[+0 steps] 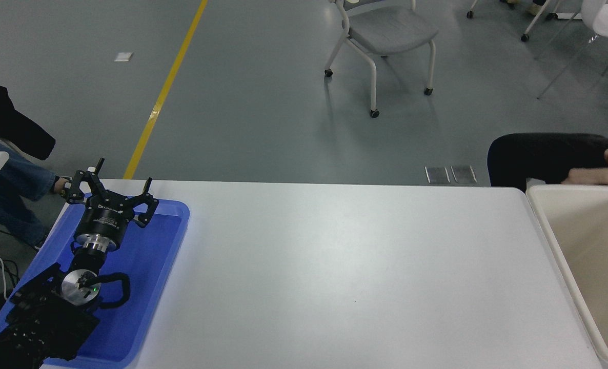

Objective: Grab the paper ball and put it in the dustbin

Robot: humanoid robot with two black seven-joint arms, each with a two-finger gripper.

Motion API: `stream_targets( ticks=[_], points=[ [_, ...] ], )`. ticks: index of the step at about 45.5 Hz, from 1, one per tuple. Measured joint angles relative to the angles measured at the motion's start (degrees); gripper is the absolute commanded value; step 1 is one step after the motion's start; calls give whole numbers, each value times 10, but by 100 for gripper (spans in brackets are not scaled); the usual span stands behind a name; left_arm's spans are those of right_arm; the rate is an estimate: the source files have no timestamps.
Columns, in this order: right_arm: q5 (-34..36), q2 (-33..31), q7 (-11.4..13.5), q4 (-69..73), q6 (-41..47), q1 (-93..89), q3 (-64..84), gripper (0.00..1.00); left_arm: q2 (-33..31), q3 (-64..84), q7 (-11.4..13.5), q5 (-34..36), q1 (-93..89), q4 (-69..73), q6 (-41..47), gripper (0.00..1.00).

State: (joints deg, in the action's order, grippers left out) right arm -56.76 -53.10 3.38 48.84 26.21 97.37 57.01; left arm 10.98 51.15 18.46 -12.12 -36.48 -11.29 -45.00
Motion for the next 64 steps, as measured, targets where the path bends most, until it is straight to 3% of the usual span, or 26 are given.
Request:
stream_targets(
  ticks=[16,26,38,55,57,59,60,64],
  points=[
    [4,41,-12,-184,-126,-291,-174,0,1,0,0,0,0,0,0,100],
    [63,113,-14,-304,-164,-448,-279,0,1,0,1,0,1,0,0,100],
    [161,185,-15,-388,-175,-532,-324,0,2,0,1,0,1,1,0,100],
    [208,223,-15,-419,-180,-571,-381,0,3,0,1,0,2,1,0,100],
    [210,226,-15,-420,-180,-573,-386,11,3,0,1,0,2,1,0,100],
    [212,228,-15,-421,-180,-574,-389,41,3,0,1,0,2,1,0,100],
    [213,229,-15,-421,-180,-575,-390,49,3,0,1,0,2,1,0,100],
    [215,231,-15,-423,-181,-576,-396,75,3,0,1,0,2,1,0,100]
  ],
)
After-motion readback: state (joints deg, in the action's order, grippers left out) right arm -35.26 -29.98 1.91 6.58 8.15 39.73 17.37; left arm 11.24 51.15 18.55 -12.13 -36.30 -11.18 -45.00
